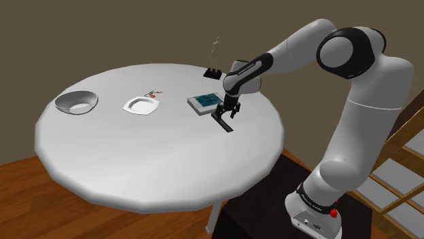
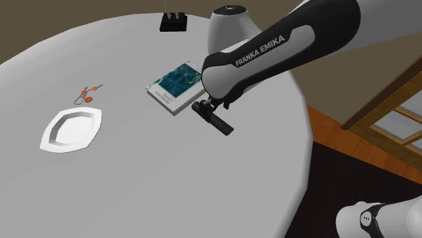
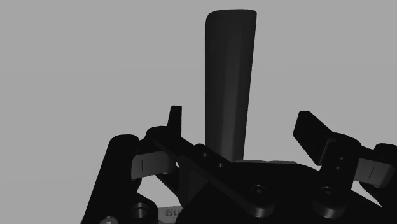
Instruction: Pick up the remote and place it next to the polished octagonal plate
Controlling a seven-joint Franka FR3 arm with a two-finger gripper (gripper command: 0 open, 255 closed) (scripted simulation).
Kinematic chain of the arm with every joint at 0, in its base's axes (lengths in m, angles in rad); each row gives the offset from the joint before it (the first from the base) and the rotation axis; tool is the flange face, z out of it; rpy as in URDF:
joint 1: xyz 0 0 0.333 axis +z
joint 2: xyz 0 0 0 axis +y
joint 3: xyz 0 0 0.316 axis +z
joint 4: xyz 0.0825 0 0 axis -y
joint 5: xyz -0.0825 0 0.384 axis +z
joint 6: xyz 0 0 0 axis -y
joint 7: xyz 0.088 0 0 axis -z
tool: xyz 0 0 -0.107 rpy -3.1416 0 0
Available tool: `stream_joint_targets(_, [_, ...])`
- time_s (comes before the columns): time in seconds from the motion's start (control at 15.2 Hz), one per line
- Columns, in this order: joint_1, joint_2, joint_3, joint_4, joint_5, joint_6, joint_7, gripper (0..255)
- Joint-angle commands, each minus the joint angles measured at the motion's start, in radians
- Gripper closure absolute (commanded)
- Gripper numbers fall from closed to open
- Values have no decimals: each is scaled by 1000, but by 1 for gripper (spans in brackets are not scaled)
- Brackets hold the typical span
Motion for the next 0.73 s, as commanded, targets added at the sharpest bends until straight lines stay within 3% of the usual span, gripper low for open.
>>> stream_joint_targets(0.0, [-3,29,1,6,7,22,-5,0])
stream_joint_targets(0.66, [-4,77,9,3,21,74,-15,0])
